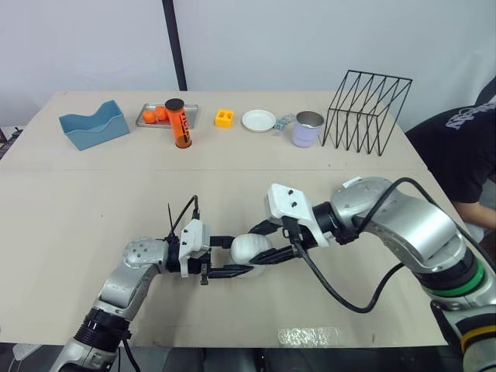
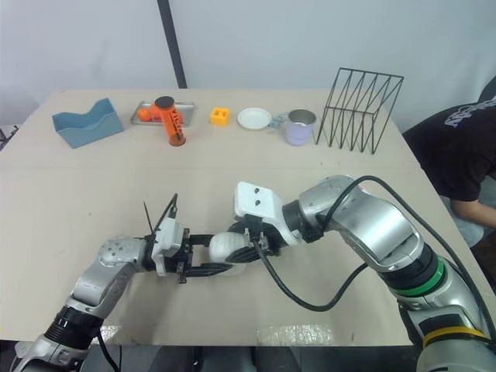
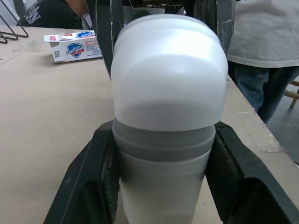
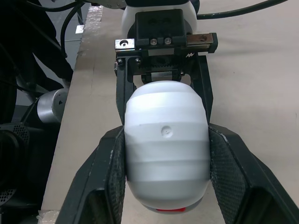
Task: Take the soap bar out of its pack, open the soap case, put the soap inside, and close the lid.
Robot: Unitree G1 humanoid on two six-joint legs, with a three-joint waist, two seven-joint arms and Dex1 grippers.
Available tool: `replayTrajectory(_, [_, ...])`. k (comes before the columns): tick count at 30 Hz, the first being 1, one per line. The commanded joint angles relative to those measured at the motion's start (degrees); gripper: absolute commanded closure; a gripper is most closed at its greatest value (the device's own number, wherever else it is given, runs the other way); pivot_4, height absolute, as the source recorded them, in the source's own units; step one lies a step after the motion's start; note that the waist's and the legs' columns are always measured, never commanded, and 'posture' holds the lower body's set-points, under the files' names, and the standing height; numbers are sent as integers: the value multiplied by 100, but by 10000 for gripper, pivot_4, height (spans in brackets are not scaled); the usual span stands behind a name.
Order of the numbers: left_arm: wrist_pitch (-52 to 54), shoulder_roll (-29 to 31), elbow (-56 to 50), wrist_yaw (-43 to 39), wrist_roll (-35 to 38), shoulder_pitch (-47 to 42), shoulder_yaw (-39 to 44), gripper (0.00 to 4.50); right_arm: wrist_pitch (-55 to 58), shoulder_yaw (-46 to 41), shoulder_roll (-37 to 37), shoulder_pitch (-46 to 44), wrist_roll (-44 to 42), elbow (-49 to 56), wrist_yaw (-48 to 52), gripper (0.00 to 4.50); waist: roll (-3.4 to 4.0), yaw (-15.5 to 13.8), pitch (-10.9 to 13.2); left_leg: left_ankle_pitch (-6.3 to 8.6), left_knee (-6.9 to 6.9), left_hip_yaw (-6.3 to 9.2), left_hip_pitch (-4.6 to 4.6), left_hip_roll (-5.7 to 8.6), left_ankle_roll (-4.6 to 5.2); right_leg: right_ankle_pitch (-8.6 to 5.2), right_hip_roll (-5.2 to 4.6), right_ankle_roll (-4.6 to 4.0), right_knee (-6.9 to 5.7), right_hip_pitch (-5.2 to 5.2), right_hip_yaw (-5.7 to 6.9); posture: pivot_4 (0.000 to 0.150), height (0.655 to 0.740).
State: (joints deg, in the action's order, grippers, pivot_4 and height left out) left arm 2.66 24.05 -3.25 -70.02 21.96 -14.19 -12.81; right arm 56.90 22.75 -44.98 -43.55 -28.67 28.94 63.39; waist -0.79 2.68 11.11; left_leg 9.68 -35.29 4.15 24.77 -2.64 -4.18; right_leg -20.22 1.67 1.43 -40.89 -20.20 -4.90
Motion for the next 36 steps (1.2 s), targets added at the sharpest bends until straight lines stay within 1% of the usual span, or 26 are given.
replayTrajectory(1, [-32, 8, -227, 35, 25, 17, -14, 25548, 80, 274, -65, 104, 68, 32, 34, 25751, 0, 0, 0, 0, 0, 0, 0, 0, 0, 0, 0, 0, 0, 0, 0, 1500, 7400])
replayTrajectory(12, [-11, 7, -244, 68, 27, 3, -12, 25548, 125, 392, -58, 129, 147, -3, 46, 25751, -1, 0, -1, 0, 0, 0, -4, 0, 0, -2, 0, 3, 1, 4, 0, 1500, 7400])
replayTrajectory(21, [-17, 6, -236, 84, 21, -9, -25, 25548, 319, 364, 31, 107, 30, 13, 13, 25751, -2, 0, -2, 0, 0, 0, -5, -1, 0, -2, 0, 3, 1, 5, 0, 1500, 7400])
replayTrajectory(36, [-51, -3, -180, 86, -14, -44, -26, 25548, 257, 511, -1, 159, 169, 32, 6, 25751, -2, 1, -3, 0, 1, 0, -9, -2, 0, -5, 1, 10, 3, 8, 0, 1500, 7400])
